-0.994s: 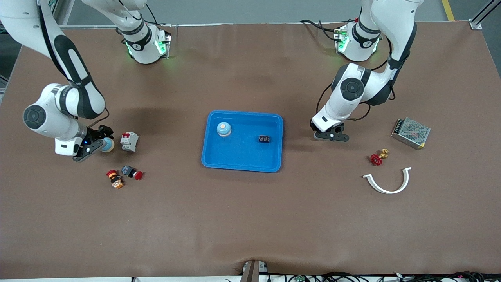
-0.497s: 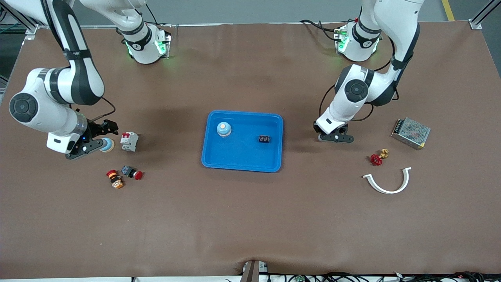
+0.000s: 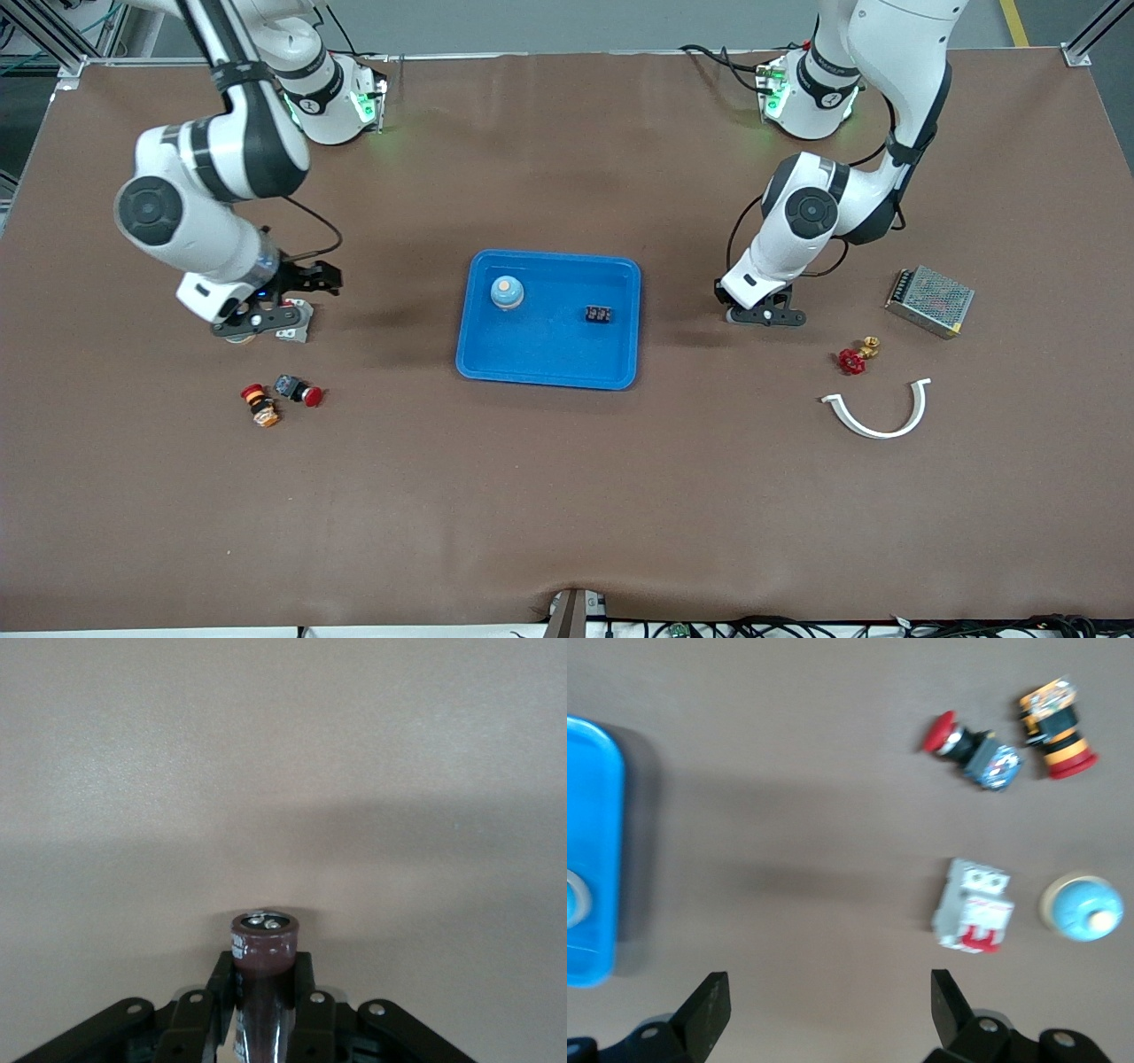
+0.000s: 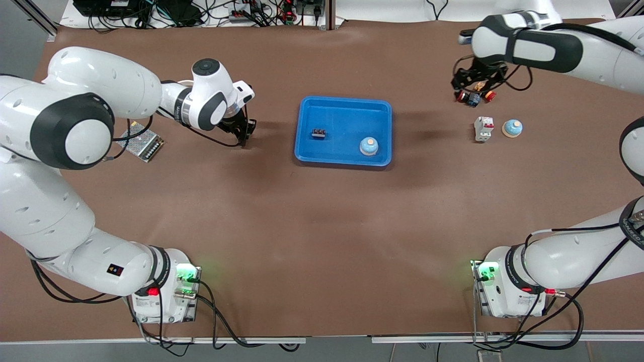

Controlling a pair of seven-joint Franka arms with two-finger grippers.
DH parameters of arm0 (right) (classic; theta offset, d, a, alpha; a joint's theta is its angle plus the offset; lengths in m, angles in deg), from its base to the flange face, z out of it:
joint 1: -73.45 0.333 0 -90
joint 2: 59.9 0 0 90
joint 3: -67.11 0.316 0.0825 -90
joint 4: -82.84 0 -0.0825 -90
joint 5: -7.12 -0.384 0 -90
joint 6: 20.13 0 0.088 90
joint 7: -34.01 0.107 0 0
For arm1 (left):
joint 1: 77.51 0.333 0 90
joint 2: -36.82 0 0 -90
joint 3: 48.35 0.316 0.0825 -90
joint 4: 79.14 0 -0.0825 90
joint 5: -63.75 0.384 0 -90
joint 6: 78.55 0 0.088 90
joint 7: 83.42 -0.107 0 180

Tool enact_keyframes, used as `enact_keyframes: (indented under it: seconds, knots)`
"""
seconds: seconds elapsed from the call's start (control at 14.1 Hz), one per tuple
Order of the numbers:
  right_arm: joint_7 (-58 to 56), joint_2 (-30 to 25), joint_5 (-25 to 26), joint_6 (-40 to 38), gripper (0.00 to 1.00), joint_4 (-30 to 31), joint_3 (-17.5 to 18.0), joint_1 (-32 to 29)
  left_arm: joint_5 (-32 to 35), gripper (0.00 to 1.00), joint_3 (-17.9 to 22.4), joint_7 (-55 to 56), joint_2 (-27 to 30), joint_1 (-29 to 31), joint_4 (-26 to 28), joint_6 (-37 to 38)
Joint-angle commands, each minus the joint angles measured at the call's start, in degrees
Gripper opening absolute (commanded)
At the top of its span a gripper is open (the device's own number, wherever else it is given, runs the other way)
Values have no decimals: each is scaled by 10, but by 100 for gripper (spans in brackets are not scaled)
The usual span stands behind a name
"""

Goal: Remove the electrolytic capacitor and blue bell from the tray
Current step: 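Lower the bell beside the breaker with the right gripper, then open the right gripper and move it back over the tray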

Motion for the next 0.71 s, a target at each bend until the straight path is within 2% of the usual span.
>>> enact_keyframes:
  seconds: [0.0, 0.28, 0.35, 0.43, 0.5, 0.64]
  knots:
    - [123, -10, -7, 17, 100, 7, -6, 67, 9, 0, -1, 7, -7, 5, 2, -19]
    - [304, 17, -7, 80, 100, 3, -6, 166, 9, 0, -1, 7, -10, 6, 2, -27]
    - [338, 31, -7, 97, 100, 3, -6, 189, 8, 6, -1, 7, -10, 7, 2, -27]
    - [367, 42, -7, 118, 100, 3, -6, 200, 8, 68, -1, 7, -10, 7, 2, -27]
    - [392, 57, -7, 143, 100, 2, -6, 213, 9, 100, -1, 7, -10, 6, 1, -27]
    - [432, 95, -7, 185, 100, -7, -6, 241, 9, 100, -1, 7, -11, 6, 0, -27]
